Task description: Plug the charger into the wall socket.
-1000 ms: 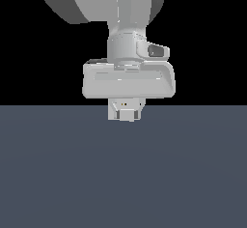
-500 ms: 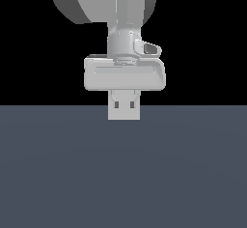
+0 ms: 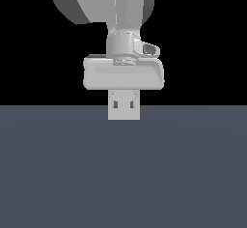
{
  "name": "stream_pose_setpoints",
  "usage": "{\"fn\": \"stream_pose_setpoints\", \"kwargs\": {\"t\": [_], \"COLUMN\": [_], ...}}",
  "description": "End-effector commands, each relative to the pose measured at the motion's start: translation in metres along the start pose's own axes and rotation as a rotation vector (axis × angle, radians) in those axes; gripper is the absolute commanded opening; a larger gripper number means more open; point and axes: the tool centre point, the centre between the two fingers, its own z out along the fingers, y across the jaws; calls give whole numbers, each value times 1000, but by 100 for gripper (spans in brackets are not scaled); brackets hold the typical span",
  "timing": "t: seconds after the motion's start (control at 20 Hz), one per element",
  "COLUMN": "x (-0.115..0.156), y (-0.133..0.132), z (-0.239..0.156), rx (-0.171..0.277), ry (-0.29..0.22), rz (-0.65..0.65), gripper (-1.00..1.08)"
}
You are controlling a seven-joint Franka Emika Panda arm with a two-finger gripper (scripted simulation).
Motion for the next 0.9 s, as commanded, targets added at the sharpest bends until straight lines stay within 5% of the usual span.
{"fn": "stream_pose_setpoints", "kwargs": {"t": [0.0,0.85], "x": [0,39], "y": [0,0], "z": [0,1], "rx": [0,0], "ry": [0,0], "rz": [0,0], "gripper": [-100,-100]}}
